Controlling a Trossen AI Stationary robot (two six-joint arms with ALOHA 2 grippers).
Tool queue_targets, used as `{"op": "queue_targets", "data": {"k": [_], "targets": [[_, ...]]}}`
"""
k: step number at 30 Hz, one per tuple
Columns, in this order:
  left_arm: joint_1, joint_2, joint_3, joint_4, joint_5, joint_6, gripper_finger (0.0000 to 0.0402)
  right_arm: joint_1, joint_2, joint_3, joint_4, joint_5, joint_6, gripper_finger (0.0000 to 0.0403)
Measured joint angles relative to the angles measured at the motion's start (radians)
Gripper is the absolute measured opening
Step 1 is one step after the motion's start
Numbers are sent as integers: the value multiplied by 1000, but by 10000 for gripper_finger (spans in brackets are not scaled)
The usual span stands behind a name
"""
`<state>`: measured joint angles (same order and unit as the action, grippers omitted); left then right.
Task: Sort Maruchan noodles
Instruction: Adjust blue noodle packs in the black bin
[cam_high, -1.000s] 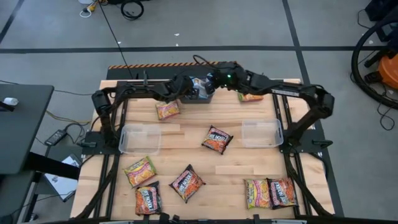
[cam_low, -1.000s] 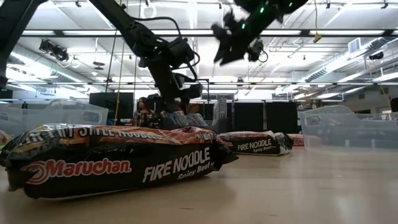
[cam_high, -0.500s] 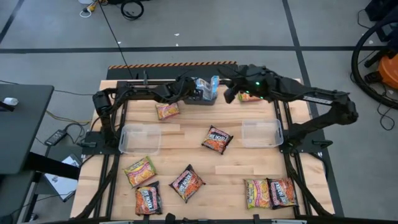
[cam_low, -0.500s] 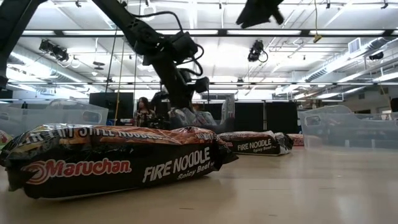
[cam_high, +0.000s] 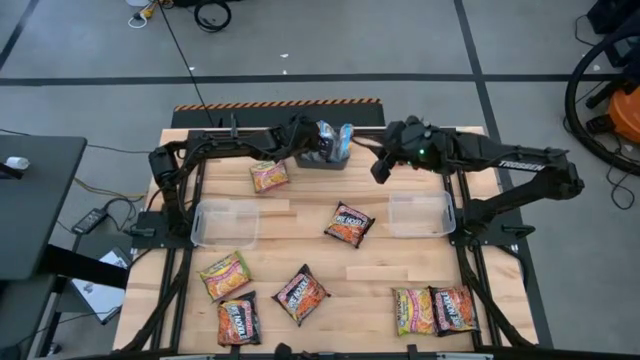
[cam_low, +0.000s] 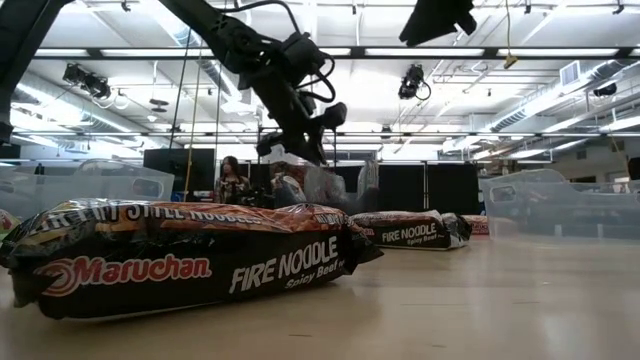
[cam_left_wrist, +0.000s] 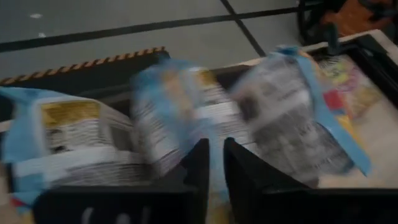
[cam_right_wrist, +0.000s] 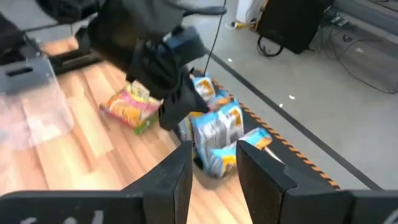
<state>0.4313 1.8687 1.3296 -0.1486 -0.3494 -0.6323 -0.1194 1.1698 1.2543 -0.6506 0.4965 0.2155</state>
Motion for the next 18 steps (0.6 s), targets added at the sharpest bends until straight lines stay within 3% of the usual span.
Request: {"op": "queue_targets", "data": {"k": [9,14,18], "targets": [[19,-18,-1,-23,35,57,163,49,-2,-159,111,-21,-14,130],[38,-117,-1,-103,58,158,177,-9,15,-284,182,-13,-30,128],[28,-252,0,-241,59,302,173,-104,96,-289,207,-56,-129,128]]}}
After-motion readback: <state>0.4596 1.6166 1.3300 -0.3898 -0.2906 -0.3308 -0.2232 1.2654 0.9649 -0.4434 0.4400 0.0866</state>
